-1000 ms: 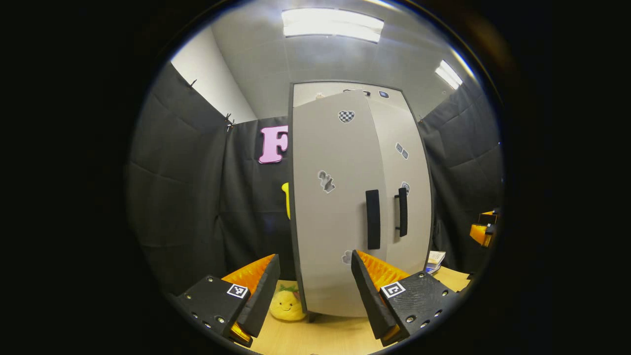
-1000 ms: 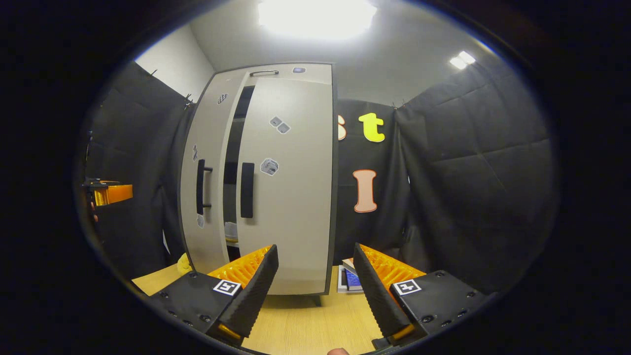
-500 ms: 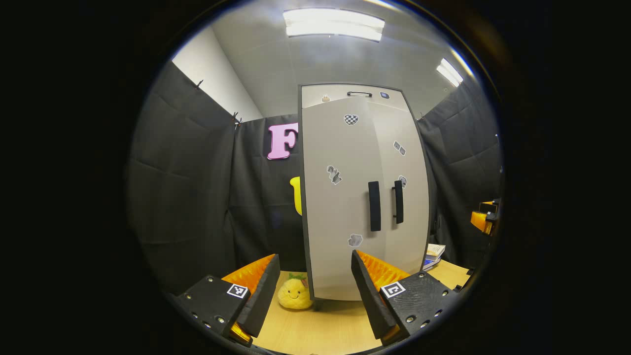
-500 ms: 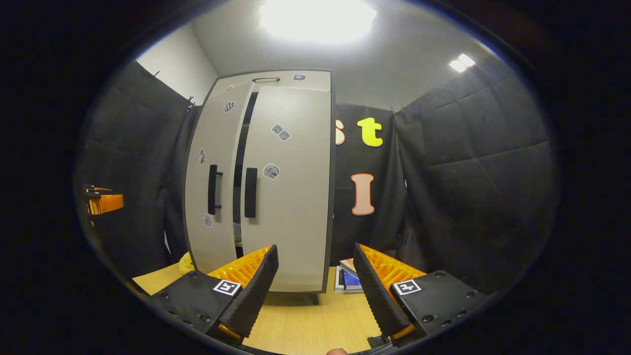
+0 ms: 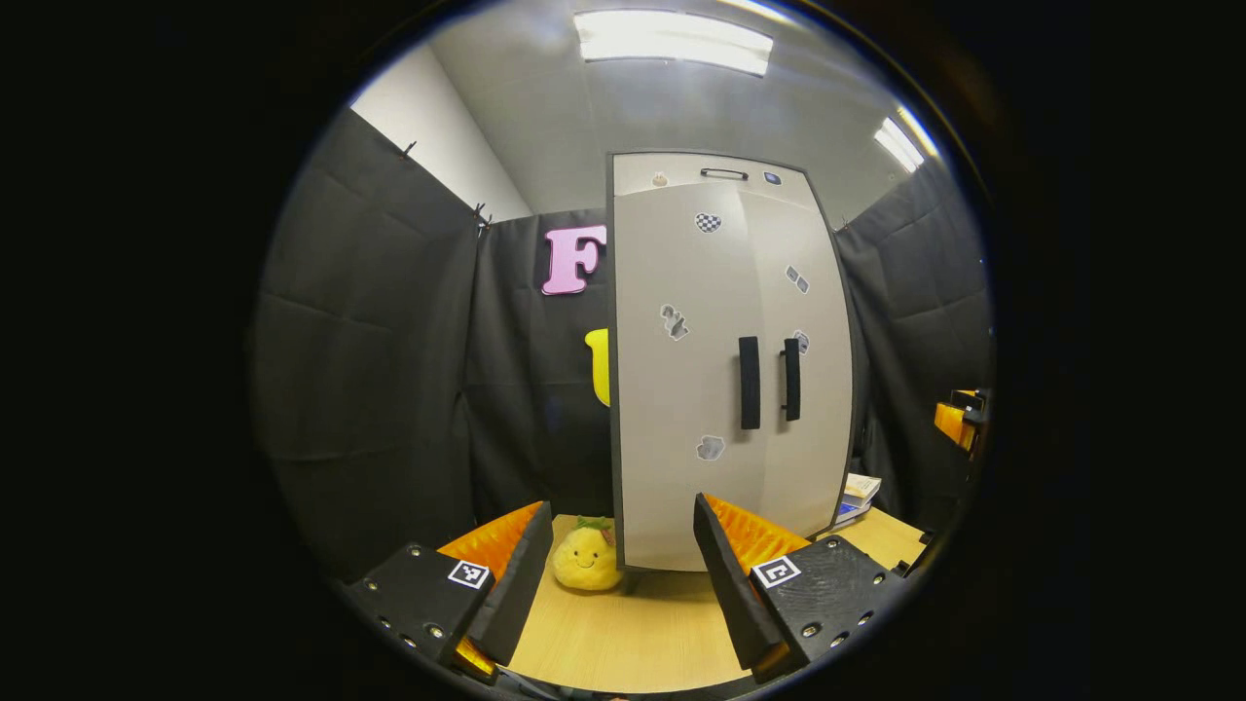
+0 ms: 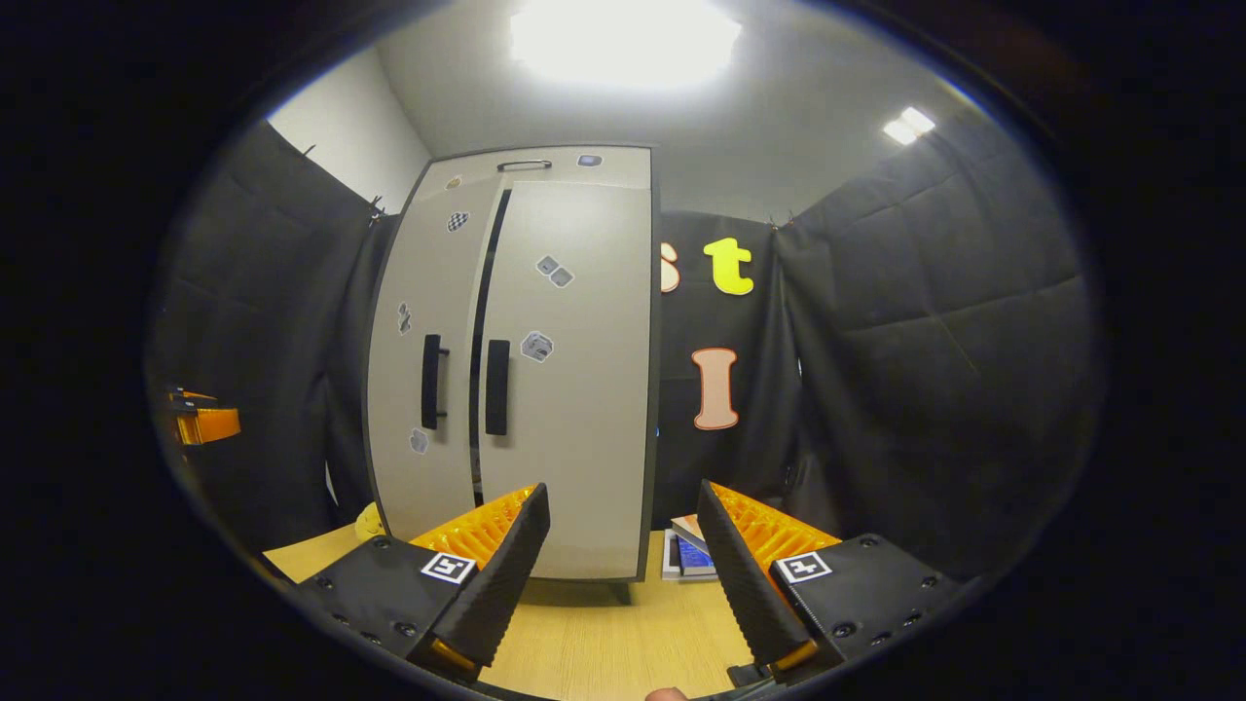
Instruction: Grab one shoe with the right hand and put it into the shoe cabinet, grab the other shoe with the left hand and put it into the shoe cabinet; then close the right door with the right hand and the left door with the left hand.
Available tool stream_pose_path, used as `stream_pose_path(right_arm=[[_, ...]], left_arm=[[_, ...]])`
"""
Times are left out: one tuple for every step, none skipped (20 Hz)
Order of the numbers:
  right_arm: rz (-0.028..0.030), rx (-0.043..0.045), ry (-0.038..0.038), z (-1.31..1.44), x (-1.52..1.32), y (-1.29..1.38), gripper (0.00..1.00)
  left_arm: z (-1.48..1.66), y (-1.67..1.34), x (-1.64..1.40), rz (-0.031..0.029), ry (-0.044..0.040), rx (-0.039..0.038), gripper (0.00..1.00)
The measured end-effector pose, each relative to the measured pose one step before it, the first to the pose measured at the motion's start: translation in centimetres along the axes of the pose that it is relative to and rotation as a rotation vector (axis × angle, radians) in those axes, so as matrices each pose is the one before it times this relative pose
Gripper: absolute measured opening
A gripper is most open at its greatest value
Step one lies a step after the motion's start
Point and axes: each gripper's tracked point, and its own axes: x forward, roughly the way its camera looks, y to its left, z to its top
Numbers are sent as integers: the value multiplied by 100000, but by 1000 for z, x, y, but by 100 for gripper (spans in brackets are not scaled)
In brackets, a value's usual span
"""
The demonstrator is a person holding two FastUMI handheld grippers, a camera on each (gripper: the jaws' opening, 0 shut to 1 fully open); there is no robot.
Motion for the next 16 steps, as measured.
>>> stream_pose_path(right_arm=[[-371, -319, -272, 82, 23, -147, 96], [-154, -323, -51, 173, 10, -68, 96], [126, -88, 133, -10, -16, 16, 96], [402, 64, 144, 134, -70, 8, 94], [299, 57, 150, -139, 110, -100, 94], [237, -128, 69, 52, 68, -15, 94], [138, -128, 121, -46, 144, -88, 96], [146, 11, -60, 65, 135, -37, 96], [171, 24, -215, 112, -21, -53, 96], [69, 193, -351, 175, -49, -42, 96], [280, 319, -220, 35, -160, -33, 96], [105, 331, -169, 55, 25, -52, 94], [-41, 219, -129, -82, 23, -190, 94], [-62, 84, -102, -44, 61, -76, 96], [-463, 6, -87, 96, -50, -114, 96], [-492, -188, -56, 25, -148, -110, 96]], left_arm=[[20, 236, -227, 536, -196, 138, 79], [86, 143, -89, 338, -125, 82, 79], [-35, 80, -80, 399, -40, -17, 79], [-49, 51, -1, 232, 109, -60, 79], [-14, 30, -86, 291, -106, 60, 79], [95, 92, -82, 405, -89, 120, 79], [-57, 34, 9, 331, 169, 263, 79], [107, 93, -45, 539, 5, 311, 79], [35, 104, -190, 294, -159, 248, 79], [142, 115, -38, 421, -211, 75, 79], [16, 78, -14, 344, -49, 15, 79], [28, 83, 122, 262, -40, -22, 79], [104, 70, -81, 265, -50, 67, 79], [34, 20, 36, 178, -40, 286, 79], [24, 87, -23, 241, -12, 371, 79], [75, -35, 118, -57, 1, 290, 79]])
